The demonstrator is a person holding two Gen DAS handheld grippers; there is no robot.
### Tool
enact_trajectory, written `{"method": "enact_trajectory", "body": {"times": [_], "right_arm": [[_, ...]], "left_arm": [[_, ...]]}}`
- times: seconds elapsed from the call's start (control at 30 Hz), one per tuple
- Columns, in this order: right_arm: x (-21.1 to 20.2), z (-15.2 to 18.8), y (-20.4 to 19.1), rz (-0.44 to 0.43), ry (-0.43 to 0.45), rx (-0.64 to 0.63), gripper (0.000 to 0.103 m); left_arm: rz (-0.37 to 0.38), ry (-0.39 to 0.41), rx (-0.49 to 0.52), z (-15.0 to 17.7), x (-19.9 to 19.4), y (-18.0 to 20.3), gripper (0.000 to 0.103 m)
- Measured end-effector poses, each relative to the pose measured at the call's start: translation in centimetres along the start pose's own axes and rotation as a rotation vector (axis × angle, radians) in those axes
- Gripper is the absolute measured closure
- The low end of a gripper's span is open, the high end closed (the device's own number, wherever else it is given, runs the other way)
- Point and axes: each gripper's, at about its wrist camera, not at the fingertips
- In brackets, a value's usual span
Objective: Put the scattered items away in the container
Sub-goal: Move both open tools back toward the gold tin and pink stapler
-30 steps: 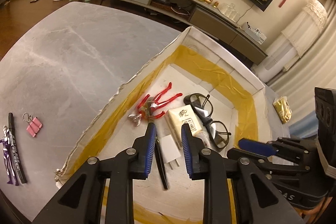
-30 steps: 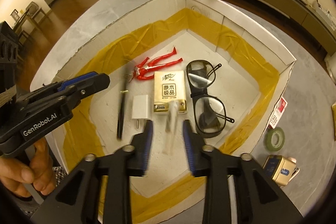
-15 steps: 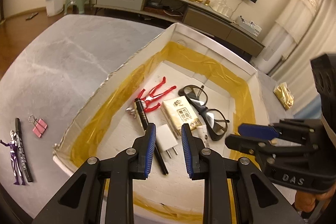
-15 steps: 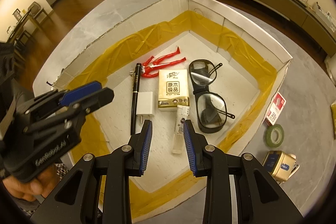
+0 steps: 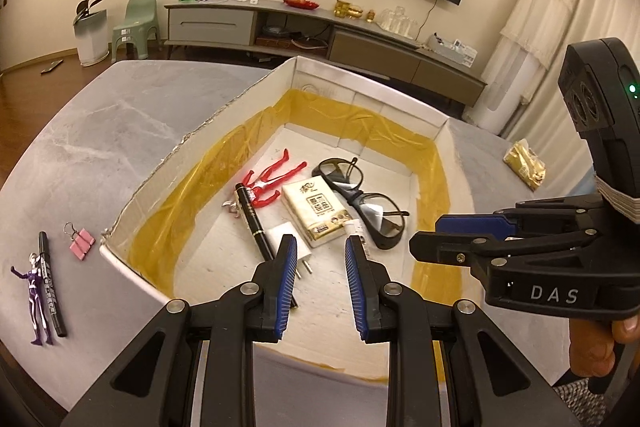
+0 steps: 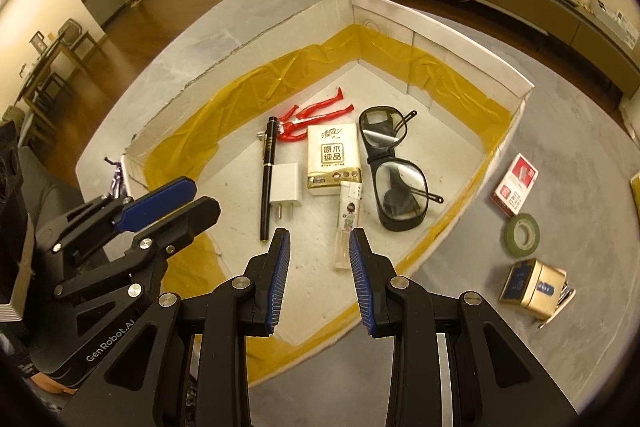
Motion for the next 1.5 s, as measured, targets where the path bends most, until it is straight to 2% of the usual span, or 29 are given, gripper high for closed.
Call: {"method": "enact_trajectory", "body": {"times": [0.73, 1.2, 1.5], "right_arm": [[-4.6, 4.3, 2.2, -0.118, 0.124, 0.087, 0.07], [-6.0, 7.3, 5.2, -0.181, 0.181, 0.163, 0.07], [-6.0, 10.1, 9.1, -0.199, 0.196, 0.255, 0.07]], "left_arm": [[0.008, 0.063, 0.083, 2.3, -2.3, 3.4, 0.076], [0.006, 0.033, 0.121, 4.7, -2.8, 6.7, 0.076], [0.019, 0.02, 0.178, 5.7, -2.8, 10.2, 0.076]]}}
Point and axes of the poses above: each gripper's, at about its wrist camera, not at the fingertips, and x roughly the way its jaws point, y to its right, z to its underside, and after that the axes turned 7 degrees about z, right-handed
